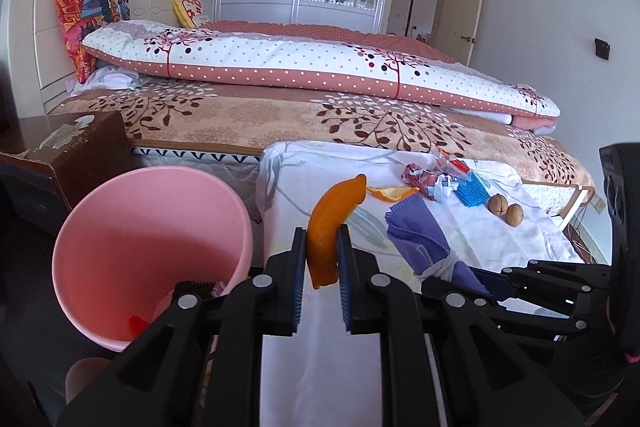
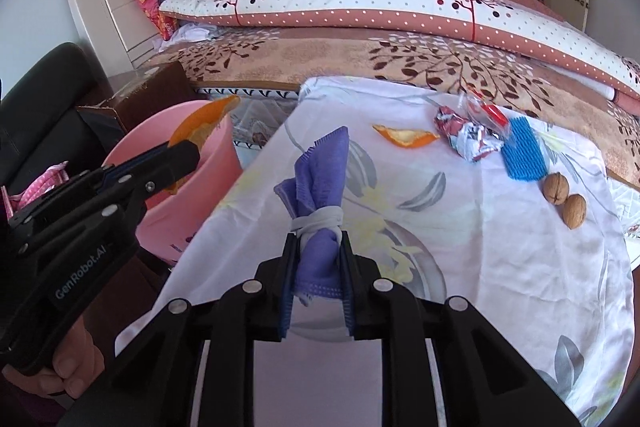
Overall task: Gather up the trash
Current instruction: 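Carry the orange peel and purple cloth with both tools over the pink bucket, then open both tools to drop the peel and cloth into the bucket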
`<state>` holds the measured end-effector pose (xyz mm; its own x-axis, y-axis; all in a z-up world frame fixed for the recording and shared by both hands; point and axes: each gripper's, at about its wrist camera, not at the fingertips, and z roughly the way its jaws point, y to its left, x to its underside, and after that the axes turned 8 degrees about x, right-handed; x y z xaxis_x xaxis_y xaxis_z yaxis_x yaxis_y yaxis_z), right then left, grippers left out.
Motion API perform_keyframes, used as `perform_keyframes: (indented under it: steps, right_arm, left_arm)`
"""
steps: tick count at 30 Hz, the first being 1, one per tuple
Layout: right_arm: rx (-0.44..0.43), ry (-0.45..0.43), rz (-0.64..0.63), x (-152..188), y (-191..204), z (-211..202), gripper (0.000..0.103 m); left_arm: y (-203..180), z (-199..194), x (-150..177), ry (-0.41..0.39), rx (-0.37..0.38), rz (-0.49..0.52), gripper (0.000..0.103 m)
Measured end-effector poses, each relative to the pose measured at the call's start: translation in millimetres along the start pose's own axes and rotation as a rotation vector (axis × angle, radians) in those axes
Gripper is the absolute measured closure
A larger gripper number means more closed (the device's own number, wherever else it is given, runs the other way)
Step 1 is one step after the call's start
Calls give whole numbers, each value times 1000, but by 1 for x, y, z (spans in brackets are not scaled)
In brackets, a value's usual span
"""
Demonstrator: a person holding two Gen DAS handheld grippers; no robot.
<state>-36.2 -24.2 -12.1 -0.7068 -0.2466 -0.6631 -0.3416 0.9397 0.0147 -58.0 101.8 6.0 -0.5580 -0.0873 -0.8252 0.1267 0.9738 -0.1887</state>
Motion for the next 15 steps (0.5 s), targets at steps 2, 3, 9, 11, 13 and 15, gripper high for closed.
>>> perform_keyframes:
  steps: [2, 3, 9, 11, 13, 15]
  right_arm:
    - [-22, 0, -8, -9, 12, 3, 84]
    - [-37, 2, -10, -13, 17, 5, 84]
    - [-103, 8, -34, -32, 49, 18, 84]
    - [-122, 11, -42, -38, 59, 23, 84]
    - [-138, 19, -54, -43, 69, 28, 84]
    - [-150, 24, -65, -47, 79, 33, 84]
  left_arm:
    - [11, -4, -2, -17, -30, -8, 88]
    - [16, -5, -3, -22, -44, -15, 88]
    - [54, -9, -5, -28, -119, -90, 88]
    - [68, -10, -5, -23, -143, -117, 88]
    - [80, -10, -4, -20, -167, -143, 88]
    - [92, -11, -3, -16, -188, -167, 88]
